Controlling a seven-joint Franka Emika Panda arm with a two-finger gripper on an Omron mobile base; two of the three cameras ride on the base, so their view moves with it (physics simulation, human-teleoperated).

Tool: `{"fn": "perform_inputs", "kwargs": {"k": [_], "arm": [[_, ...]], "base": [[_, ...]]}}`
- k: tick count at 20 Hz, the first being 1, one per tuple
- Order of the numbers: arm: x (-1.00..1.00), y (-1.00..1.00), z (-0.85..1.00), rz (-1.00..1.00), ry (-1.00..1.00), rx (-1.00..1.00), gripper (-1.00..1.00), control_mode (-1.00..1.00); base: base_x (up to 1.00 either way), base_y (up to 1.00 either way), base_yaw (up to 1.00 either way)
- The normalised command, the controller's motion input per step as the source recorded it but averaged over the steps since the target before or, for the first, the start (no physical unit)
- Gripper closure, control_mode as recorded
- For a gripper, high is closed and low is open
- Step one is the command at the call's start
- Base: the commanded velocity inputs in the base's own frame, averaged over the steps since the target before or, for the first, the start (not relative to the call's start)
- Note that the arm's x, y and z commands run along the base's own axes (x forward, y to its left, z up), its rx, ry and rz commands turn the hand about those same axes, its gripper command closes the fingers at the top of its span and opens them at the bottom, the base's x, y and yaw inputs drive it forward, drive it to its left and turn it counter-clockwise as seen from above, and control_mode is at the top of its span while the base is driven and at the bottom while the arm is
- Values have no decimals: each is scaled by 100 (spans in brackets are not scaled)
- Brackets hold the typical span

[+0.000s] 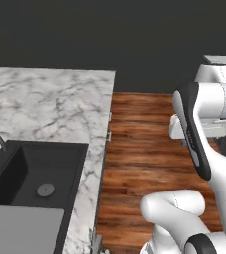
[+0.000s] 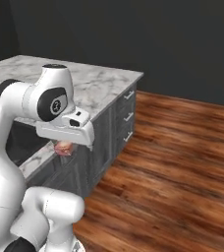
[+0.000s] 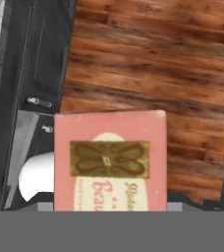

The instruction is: Pick up the bar soap and bar soap from the sink, and place them back in the cabinet, and close the cabinet door.

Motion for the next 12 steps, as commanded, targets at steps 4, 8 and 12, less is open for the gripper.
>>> {"fn": "perform_inputs", "kwargs": {"k": [4,8,12], "arm": [[0,0,0,0,0,0,100,100],[0,0,0,0,0,0,100,100],[0,0,0,0,0,0,100,100]], "base": [[26,-62,-29],[34,-59,-5],[47,-63,0]]}}
